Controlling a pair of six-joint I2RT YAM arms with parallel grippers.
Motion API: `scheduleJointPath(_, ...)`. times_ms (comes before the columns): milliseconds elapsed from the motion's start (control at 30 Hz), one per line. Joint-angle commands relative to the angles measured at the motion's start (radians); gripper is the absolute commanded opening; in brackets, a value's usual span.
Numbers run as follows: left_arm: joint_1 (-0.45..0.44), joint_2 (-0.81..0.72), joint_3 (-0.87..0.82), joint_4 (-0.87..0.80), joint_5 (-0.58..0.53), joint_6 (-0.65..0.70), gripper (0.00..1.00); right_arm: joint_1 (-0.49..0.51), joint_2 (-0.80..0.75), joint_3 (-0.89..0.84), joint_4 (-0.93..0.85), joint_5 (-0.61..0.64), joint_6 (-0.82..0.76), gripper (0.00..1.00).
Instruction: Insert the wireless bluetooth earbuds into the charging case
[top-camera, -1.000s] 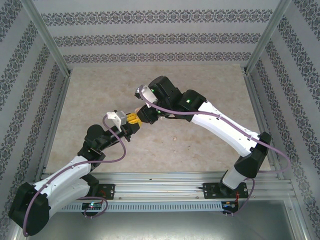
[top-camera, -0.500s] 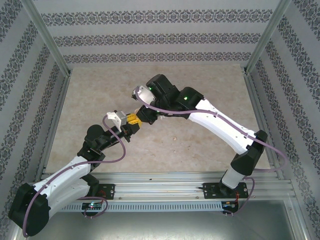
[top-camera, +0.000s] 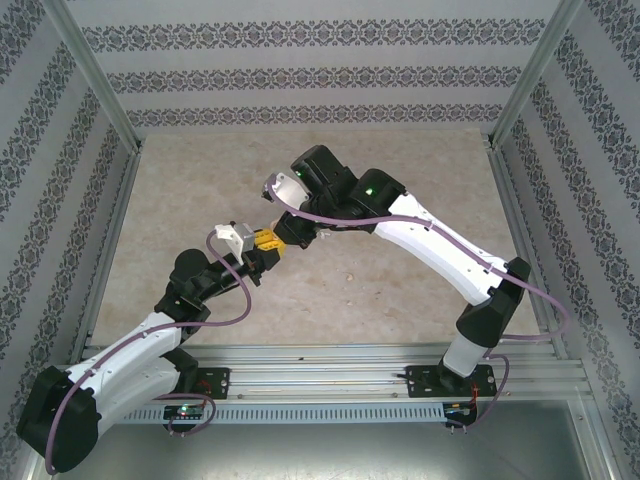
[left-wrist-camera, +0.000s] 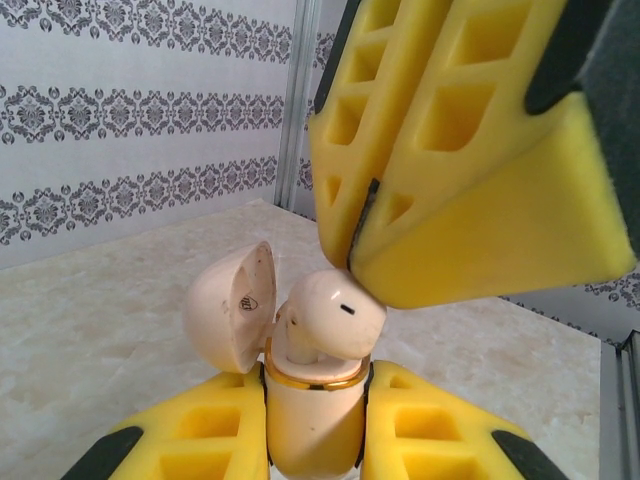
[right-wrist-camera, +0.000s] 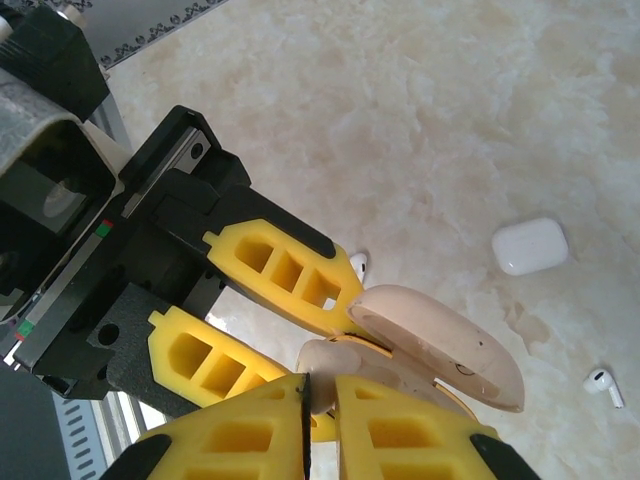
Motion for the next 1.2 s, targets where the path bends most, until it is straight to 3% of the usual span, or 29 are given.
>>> scheduleJointPath(0,-0.010,-0.020,0.015,0.053,0.079,-0.006,0.00,-0.009,0.033,0.027,0.006,-0.007,-0.020,0.16)
scheduleJointPath(300,-0.009,-0.020,0.007,0.054,0.065,0.002,0.00,-0.026,-0.067,-0.047,0.104,0.034,0.101,0.19)
scheduleJointPath(567,-0.008,-0.003,-0.002,0.098,0.047,-0.007,0.00,-0.108,-0.264,-0.256,0.265,0.079,0.352,0.49)
scheduleJointPath(667,-0.009,0.009,-0.003,0.128,0.046,-0.019,0.00,-0.146,-0.338,-0.383,0.373,0.027,0.494,0.59)
scheduleJointPath(800,-0.008,0.024,-0.002,0.168,0.051,-0.040,0.00,-0.181,-0.398,-0.558,0.543,-0.077,0.678,0.67)
scheduleJointPath(1000,-0.008,0.048,0.010,0.218,0.066,-0.067,0.00,-0.183,-0.382,-0.677,0.761,-0.213,0.861,0.70)
scheduleJointPath(1167,-0.008,0.058,0.015,0.240,0.073,-0.080,0.00,-0.182,-0.348,-0.684,0.826,-0.263,0.908,0.70)
